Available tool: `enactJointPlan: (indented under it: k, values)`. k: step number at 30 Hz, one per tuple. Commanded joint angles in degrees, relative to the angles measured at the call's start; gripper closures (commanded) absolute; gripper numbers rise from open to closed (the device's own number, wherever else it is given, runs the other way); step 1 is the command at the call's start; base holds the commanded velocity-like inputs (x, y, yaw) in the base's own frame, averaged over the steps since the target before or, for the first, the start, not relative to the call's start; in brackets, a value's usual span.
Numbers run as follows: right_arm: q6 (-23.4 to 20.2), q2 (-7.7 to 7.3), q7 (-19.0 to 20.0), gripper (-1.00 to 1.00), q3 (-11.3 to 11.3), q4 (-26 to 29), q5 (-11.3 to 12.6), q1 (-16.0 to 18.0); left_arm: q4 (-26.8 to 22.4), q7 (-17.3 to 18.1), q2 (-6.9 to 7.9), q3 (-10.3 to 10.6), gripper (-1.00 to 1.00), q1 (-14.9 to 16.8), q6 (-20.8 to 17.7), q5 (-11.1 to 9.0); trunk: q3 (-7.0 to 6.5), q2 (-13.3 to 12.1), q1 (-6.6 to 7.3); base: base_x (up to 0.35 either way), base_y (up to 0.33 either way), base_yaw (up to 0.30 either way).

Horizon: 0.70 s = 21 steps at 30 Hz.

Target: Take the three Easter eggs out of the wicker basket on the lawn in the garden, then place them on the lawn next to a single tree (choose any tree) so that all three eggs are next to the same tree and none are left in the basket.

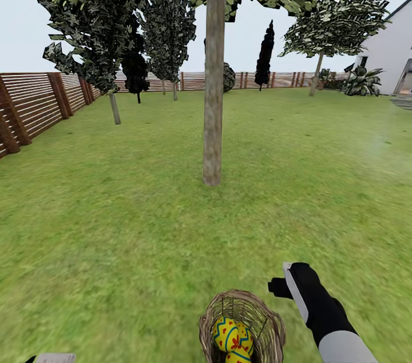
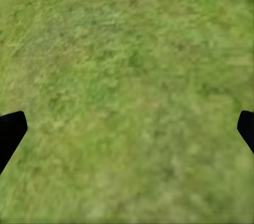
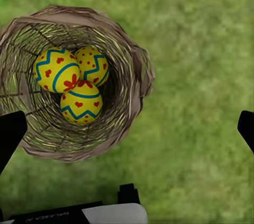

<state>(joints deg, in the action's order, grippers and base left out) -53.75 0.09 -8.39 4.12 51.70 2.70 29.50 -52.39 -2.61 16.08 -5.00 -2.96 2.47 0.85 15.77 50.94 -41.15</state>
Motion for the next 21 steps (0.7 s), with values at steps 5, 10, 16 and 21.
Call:
enactJointPlan:
  k: [5,10,16,21]
  values:
    - [-0.21,0.17,-0.34,-1.0,-0.01,-0.07,0.35,0.47,-0.07,-2.01,0.01,0.09,-1.0,-0.02,0.13,0.08,0.06,0.05,-0.01,0.0,0.0,0.0]
    - [-0.21,0.24,-0.34,-1.0,-0.07,-0.73,0.37,0.68,-0.1,-4.37,0.01,0.12,-1.0,-0.03,0.35,0.02,0.6,1.25,-0.67,0.0,0.0,0.0]
    - [-0.21,0.21,-0.39,-1.0,-0.15,-2.0,0.37,0.8,-0.15,-4.95,0.01,0.09,-1.0,-0.03,0.16,-0.04,1.68,3.66,-1.99,0.0,0.0,0.0]
    - [-0.21,0.18,-0.39,-1.0,-0.17,-2.17,0.37,0.9,-0.17,-5.09,0.04,0.03,-1.0,-0.03,0.16,-0.09,2.58,5.66,-3.08,0.0,0.0,0.0]
